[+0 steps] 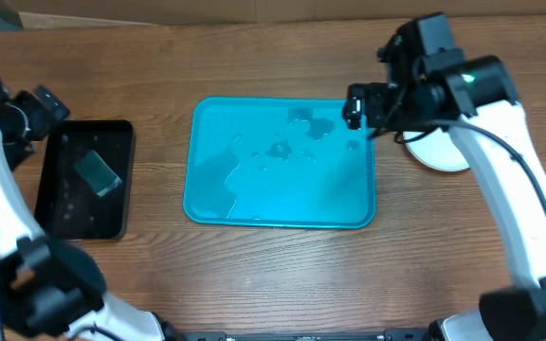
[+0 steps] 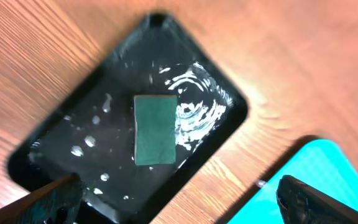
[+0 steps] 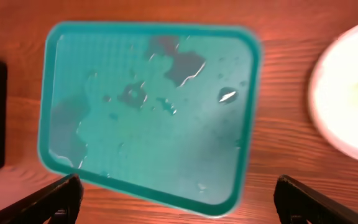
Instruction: Clean dirty plates on tray and stack at the side
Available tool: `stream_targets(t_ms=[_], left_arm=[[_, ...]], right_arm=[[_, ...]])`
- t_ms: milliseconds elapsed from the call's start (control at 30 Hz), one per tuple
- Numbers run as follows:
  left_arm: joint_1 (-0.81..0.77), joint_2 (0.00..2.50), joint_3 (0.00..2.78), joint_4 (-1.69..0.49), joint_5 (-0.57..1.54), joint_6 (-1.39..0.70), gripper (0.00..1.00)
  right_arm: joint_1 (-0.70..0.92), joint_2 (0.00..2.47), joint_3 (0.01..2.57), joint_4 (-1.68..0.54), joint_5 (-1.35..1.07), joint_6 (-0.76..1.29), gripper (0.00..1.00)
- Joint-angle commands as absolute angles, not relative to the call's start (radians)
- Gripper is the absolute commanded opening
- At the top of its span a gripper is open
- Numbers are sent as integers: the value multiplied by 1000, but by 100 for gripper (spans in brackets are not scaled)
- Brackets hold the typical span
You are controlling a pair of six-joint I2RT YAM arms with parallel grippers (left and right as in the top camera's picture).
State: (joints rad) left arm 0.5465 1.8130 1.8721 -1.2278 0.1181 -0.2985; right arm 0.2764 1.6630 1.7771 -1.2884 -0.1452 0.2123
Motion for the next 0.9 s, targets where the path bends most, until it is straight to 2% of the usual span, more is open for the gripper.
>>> stream_targets(t_ms=[0,233,400,500,633,867], left_arm=[[536,1777,1876,-1238,78,-273,100],[537,1860,1799,-1263,78,-276,100],[546,1847,1799,-1261,98,-276,100],[535,1860,1758,-1182,39,-276,100],[529,1906,1648,-1099,75,-276,100],[542,1901,1727,-1162,120,-269,100]], right_arm=[[276,1616,1802,-1301,-53,213,100],[293,1590,1800,-1369,-53,214,100],[302,1491,1800,-1325,-28,213,100],[302,1474,1800,-1298,-11,209,100],[302,1492,1780,-1308,-20,210,100],[302,1464,1768,-1314,-23,218,100]])
